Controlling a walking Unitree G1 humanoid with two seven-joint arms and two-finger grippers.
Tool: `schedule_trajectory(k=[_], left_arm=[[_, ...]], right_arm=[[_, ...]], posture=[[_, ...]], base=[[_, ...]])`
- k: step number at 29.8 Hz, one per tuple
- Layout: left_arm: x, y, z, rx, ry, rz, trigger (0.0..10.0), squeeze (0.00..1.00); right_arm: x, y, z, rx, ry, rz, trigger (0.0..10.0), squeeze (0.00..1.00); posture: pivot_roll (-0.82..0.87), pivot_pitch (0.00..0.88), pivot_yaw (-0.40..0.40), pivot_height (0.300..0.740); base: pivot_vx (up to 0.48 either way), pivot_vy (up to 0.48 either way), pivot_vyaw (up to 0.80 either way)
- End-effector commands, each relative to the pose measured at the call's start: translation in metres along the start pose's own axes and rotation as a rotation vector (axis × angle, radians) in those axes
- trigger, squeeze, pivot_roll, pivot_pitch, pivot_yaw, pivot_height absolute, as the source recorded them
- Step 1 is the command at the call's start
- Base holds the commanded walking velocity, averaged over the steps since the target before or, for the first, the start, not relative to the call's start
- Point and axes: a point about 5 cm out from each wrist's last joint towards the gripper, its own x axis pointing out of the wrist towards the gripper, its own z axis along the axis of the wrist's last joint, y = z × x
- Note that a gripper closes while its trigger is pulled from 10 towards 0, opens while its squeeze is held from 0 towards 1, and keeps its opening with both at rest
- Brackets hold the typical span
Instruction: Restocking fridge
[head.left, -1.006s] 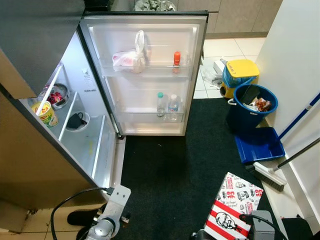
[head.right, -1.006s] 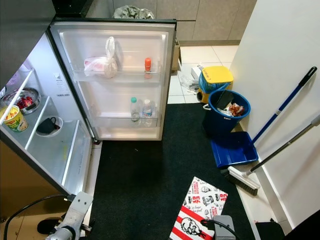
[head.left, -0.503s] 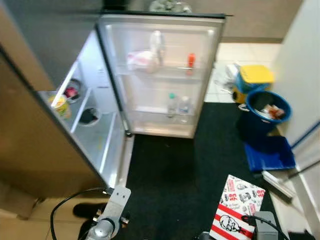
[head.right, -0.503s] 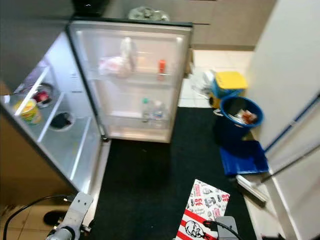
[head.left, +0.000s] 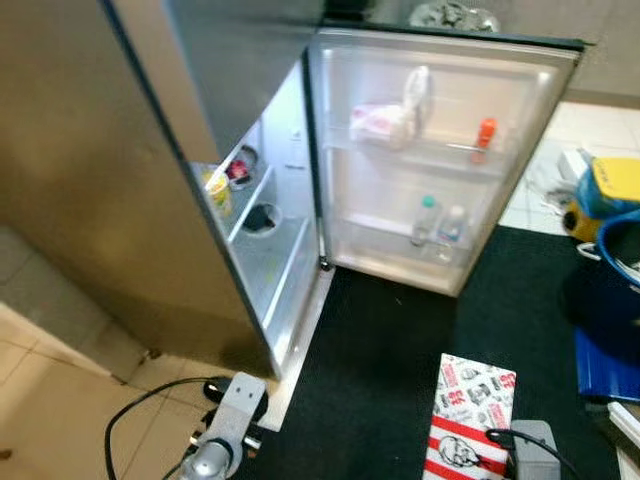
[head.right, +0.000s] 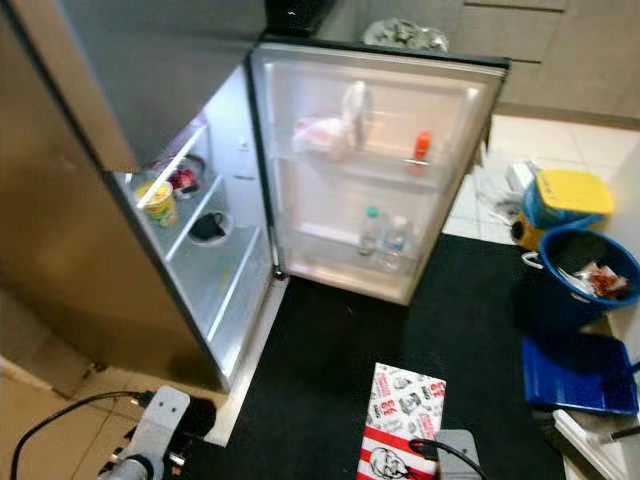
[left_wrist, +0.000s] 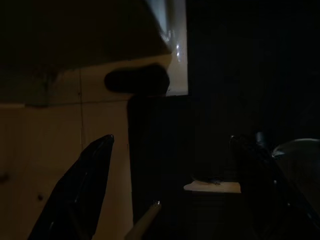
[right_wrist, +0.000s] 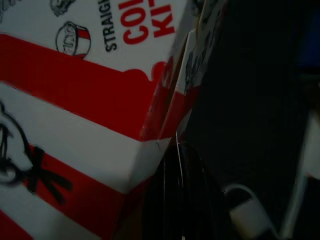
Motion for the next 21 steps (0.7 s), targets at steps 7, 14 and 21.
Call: schedule_trajectory(k=[7,14,21], left_arm=[[-0.0018,-0.002,-0.0068,0.018,0.026,-0.009,10.0,0.0],[-0.002,-0.002,-0.0073,0.021,0.027,-0.009,10.0,0.0],[-0.0021,-0.002,-0.0076,0.023,0.028,-0.009,10.0,0.0]], right_arm=[[-0.0019,-0.0027,-0.0063,-0.002,0.024,-0.013,10.0,0.0],[-0.0023,-0.0022,-0.0078,-0.003,0.028,-0.012,10.0,0.0],[-0.0024,-0.002,-0.0082,-0.004,0.03,-0.011,10.0,0.0]], posture=[[-0.07,0.101,-0.011,0.74],[-0.07,0.1,-0.009,0.74],[-0.07,0.098,-0.009,0.74]], base=[[0.0,0.0,0.8],[0.0,0.0,0.8],[0.0,0.0,0.8]])
